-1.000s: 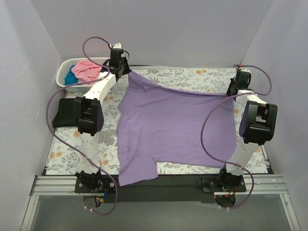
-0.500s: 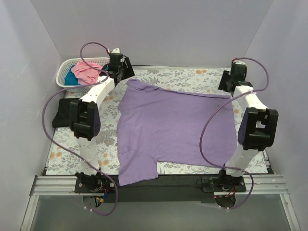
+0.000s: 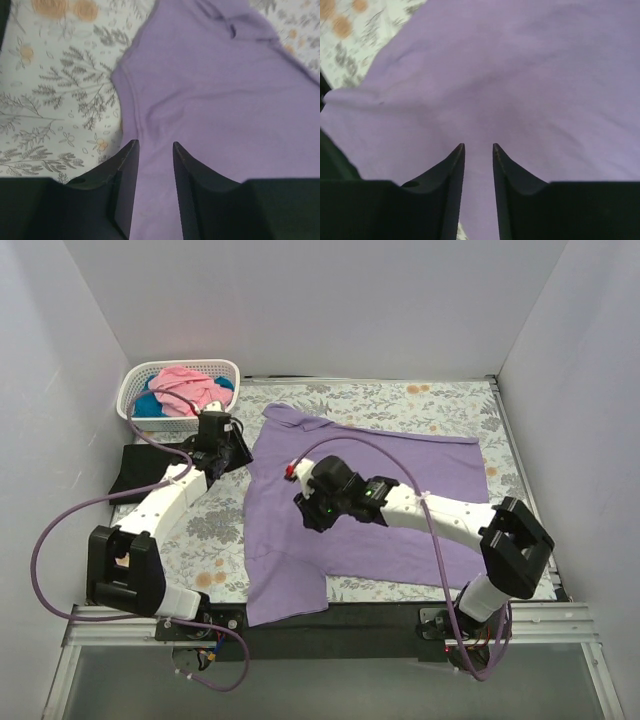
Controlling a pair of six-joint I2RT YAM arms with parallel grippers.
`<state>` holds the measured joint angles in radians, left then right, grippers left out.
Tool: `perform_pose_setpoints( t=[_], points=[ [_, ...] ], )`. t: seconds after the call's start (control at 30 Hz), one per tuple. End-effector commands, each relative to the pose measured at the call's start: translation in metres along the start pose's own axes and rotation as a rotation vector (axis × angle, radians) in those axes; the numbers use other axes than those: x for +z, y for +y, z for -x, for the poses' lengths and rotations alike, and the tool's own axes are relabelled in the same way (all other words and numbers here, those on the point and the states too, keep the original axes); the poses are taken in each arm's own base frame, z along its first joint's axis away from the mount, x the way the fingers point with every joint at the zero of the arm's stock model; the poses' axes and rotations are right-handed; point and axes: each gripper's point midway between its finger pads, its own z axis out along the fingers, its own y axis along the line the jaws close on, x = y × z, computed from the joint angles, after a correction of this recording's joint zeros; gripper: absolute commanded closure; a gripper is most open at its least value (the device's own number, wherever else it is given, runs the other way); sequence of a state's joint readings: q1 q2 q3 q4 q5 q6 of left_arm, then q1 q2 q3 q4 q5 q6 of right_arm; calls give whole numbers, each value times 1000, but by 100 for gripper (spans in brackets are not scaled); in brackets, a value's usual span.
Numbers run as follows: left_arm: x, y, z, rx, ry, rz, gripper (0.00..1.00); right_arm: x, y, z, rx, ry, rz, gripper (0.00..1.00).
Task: Fold and stack the t-shirts
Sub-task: Flatten the tshirt out
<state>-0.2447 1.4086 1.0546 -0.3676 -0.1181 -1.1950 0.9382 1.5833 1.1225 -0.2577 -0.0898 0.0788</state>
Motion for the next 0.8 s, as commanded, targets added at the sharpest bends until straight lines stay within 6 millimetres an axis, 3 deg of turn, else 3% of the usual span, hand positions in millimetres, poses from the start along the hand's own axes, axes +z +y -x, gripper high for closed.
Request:
perform_pose_setpoints(
  t=[0.0, 0.03, 0.13, 0.23, 0.3, 0.53, 0.77],
  points=[
    [-3, 11, -40, -22, 112, -3, 69, 12, 46, -12, -129, 49, 110, 66],
    [-4, 12, -46, -25, 127, -5, 70, 15, 66, -19, -166, 71, 152, 66],
    [-8, 17, -57, -22, 143, -6, 71, 27, 89, -45, -205, 160, 208, 67],
    [-12, 21, -62, -17, 149, -4, 71, 35, 92, -81, -204, 277, 226, 69],
    [-13, 25, -64, -14, 149, 4, 71, 36, 86, -109, -194, 365, 214, 71],
    [-10, 30, -74, -9, 175, 18, 71, 11, 67, -164, -215, 535, 176, 71],
    [-3, 25, -79, -13, 206, 4, 68, -22, 61, -203, -185, 647, 175, 71]
  ],
)
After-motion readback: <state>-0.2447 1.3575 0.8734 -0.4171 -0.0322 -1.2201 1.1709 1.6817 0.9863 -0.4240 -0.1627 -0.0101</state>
